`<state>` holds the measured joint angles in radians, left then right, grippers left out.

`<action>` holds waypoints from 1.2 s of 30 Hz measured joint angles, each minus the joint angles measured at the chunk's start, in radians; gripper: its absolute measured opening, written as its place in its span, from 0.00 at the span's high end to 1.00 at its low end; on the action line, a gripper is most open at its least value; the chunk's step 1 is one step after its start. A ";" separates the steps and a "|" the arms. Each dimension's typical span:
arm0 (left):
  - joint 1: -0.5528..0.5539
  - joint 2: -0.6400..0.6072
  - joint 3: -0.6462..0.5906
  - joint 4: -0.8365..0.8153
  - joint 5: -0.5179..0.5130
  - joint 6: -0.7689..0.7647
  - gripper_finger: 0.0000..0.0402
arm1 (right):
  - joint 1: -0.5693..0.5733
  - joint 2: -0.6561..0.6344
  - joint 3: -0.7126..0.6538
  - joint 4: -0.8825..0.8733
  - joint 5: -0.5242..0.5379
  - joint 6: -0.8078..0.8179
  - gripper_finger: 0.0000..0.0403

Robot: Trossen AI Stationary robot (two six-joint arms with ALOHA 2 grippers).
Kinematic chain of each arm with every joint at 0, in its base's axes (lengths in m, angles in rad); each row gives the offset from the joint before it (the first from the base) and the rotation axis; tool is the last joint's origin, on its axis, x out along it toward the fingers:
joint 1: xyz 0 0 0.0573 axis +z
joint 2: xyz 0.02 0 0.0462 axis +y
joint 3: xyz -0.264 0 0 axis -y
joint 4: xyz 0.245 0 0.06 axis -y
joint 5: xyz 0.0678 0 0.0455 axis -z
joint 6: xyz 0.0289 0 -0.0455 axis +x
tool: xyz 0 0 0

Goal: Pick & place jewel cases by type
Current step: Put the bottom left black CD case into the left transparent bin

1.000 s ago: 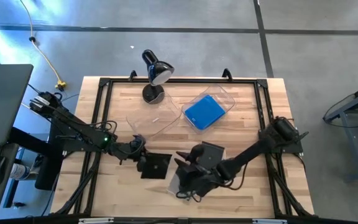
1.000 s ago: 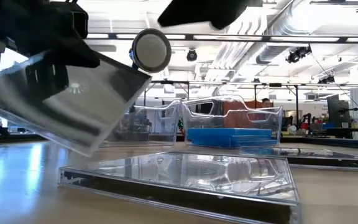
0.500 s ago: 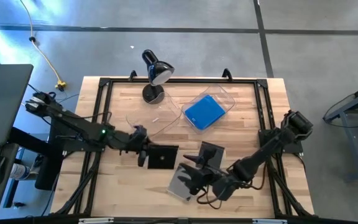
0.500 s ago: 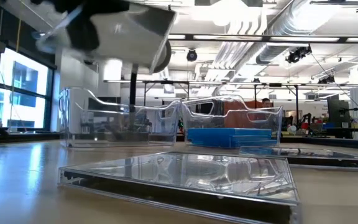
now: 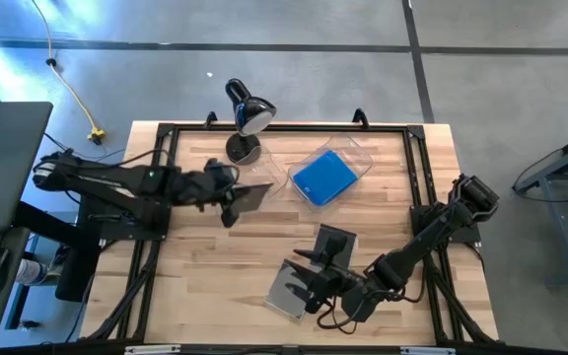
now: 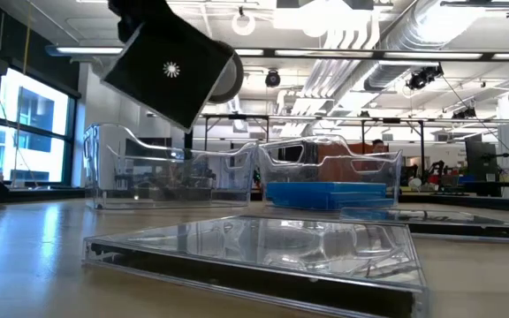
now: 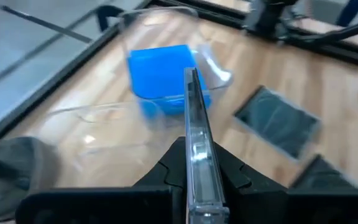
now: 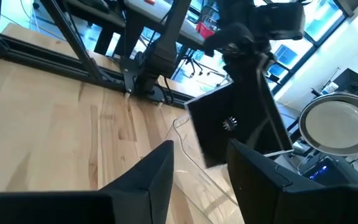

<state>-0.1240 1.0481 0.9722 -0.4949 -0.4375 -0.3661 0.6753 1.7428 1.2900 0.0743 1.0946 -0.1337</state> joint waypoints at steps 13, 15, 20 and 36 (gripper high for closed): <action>0.267 0.024 0.016 -0.170 0.208 0.153 0.93 | -0.001 0.001 -0.001 -0.003 -0.003 0.013 0.65; 0.290 0.038 0.017 -0.193 0.251 0.153 0.93 | -0.001 0.001 -0.001 -0.004 -0.003 0.028 0.65; 0.328 0.083 0.016 -0.223 0.311 0.156 0.93 | -0.001 0.002 -0.001 -0.004 -0.004 0.030 0.65; 0.408 0.286 0.016 -0.209 0.544 0.283 0.93 | -0.001 0.002 -0.001 -0.052 -0.056 0.115 0.65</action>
<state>0.2836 1.3336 0.9878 -0.7036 0.1065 -0.0828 0.6743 1.7451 1.2888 0.0219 1.0386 -0.0183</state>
